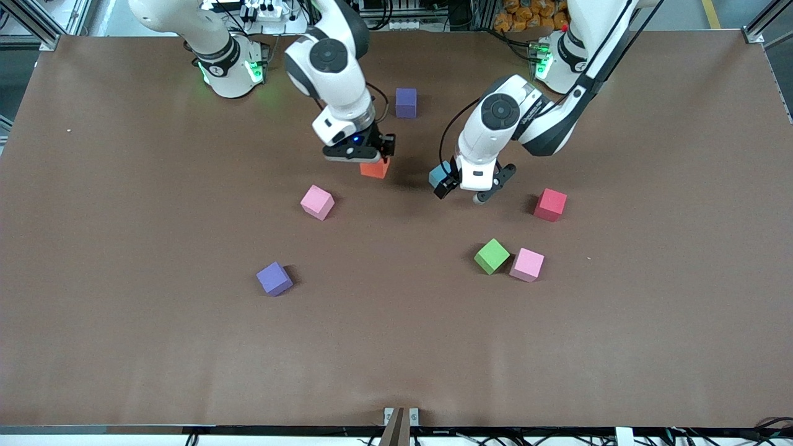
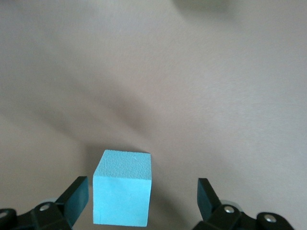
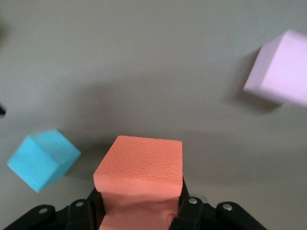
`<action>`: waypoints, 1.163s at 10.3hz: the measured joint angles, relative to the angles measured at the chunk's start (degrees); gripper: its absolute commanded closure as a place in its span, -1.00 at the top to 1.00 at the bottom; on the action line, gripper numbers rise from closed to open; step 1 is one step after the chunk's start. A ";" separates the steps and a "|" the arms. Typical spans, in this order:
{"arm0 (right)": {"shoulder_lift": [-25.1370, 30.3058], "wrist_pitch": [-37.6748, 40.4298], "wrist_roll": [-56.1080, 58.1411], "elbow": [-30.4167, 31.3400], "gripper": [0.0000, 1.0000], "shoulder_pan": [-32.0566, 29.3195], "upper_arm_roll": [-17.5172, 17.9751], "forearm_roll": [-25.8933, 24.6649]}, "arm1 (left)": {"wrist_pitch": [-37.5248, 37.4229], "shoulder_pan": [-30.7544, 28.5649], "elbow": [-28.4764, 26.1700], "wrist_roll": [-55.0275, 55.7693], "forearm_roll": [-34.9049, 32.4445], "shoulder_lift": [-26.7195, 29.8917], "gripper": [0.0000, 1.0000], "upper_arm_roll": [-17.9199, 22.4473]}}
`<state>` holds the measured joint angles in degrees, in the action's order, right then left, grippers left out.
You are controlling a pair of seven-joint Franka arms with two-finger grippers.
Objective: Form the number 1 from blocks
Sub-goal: 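Place the orange below purple while the left gripper grasps the cyan, then carry the cyan cube with the left gripper to the orange cube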
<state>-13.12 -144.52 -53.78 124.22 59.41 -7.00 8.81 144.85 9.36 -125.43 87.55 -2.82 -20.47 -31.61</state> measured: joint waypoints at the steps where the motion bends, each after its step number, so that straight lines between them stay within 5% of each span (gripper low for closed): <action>1: -1.35 -0.68 -0.54 0.00 -0.10 1.41 0.28 0.00 | 0.00 1.08 0.47 1.21 0.00 -1.49 1.00 0.01; 12: -5.68 -3.54 -4.23 0.38 0.12 6.80 5.94 -0.07 | -2.79 3.38 0.36 0.62 0.05 -6.37 1.00 0.52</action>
<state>-18.81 -148.06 -58.02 124.60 66.21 -1.06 8.74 142.06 12.74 -125.06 88.17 -2.77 -26.84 -31.09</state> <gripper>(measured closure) 0.414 0.000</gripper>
